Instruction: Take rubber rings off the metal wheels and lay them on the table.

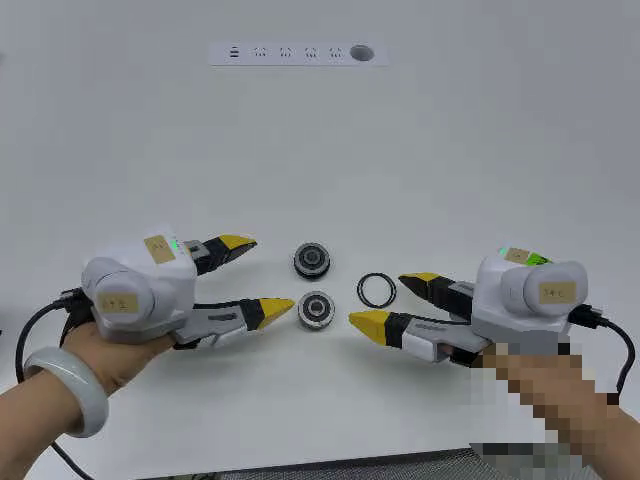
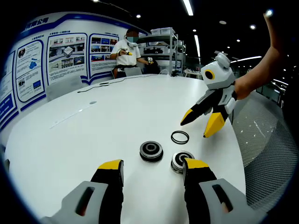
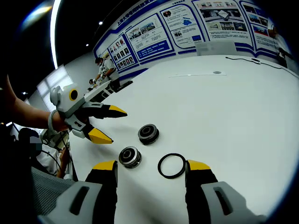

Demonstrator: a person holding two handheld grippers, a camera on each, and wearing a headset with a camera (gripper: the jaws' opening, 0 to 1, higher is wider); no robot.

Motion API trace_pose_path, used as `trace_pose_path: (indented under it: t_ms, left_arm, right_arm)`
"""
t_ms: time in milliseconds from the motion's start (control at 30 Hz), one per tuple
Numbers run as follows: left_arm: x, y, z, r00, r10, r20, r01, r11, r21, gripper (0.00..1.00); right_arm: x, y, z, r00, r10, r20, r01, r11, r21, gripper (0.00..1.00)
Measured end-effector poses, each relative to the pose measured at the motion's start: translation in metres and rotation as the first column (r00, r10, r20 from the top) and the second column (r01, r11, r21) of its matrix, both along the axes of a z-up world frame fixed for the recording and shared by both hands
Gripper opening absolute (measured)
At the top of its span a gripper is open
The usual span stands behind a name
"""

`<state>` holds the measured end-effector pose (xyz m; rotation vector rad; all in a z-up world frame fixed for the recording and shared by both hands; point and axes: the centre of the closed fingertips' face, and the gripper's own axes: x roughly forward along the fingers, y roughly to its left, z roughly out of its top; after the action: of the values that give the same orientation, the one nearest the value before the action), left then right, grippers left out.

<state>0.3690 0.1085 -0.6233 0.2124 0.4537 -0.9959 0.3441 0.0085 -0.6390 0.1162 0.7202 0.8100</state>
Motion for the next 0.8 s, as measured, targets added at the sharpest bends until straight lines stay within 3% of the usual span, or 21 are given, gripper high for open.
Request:
trace_pose_path:
  t_ms: [400,800]
  left_arm:
    - [0.007,-0.015,0.005,1.000,-0.028,0.015,0.028,1.000,0.011,0.45]
    - [0.019,-0.026,-0.004,0.999,-0.047,0.013,0.046,0.995,0.085,0.29]
  right_arm:
    - [0.004,-0.001,0.001,1.000,0.000,0.007,0.000,1.000,0.000,0.59]
    - [0.004,0.003,0.002,1.000,0.013,0.012,-0.013,1.000,0.000,0.58]
